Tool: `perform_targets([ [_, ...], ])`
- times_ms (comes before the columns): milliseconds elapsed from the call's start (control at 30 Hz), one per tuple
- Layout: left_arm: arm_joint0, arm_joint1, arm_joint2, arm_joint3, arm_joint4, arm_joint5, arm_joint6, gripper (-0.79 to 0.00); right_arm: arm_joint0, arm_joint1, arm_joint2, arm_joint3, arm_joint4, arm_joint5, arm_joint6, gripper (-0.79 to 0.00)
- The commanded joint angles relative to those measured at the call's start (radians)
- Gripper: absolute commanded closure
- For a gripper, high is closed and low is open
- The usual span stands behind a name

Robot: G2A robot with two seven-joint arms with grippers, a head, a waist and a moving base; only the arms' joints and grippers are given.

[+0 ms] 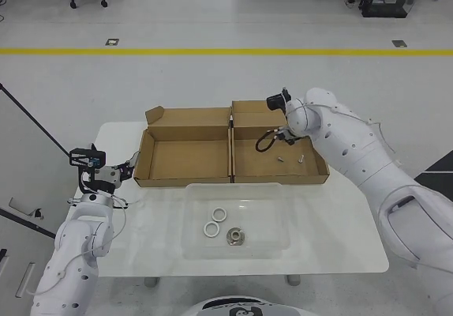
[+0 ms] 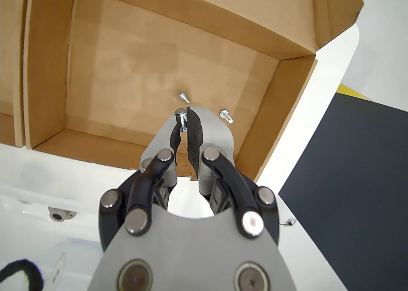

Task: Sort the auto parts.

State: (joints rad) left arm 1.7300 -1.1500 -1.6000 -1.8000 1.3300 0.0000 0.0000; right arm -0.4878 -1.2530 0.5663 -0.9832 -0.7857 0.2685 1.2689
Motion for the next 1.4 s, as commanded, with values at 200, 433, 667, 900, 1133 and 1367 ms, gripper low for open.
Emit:
perform_targets([
  [200, 0.000, 0.000, 0.000, 0.000, 0.000, 0.000, 0.000, -0.785, 0.027, -0.090, -0.077, 0.178, 0.010, 0.037, -0.048, 0.000],
  [433, 0.000, 0.000, 0.000, 0.000, 0.000, 0.000, 0.000, -0.785, 0.035, -0.164, -0.112, 0.334, 0.052, 0.011, -0.078, 0.000],
  [667, 0.000, 0.000, 0.000, 0.000, 0.000, 0.000, 0.000, -0.785, 0.048, -0.220, -0.118, 0.459, 0.089, -0.015, -0.105, 0.000],
  [900, 0.000, 0.000, 0.000, 0.000, 0.000, 0.000, 0.000, -0.785, 0.053, -0.264, -0.126, 0.542, 0.092, -0.026, -0.124, 0.000],
  [1133, 0.000, 0.000, 0.000, 0.000, 0.000, 0.000, 0.000, -0.785, 0.057, -0.299, -0.127, 0.610, 0.092, -0.033, -0.140, -0.099],
  [1367, 0.000, 0.000, 0.000, 0.000, 0.000, 0.000, 0.000, -0.785, 0.070, -0.323, -0.124, 0.661, 0.084, -0.047, -0.151, -0.369],
])
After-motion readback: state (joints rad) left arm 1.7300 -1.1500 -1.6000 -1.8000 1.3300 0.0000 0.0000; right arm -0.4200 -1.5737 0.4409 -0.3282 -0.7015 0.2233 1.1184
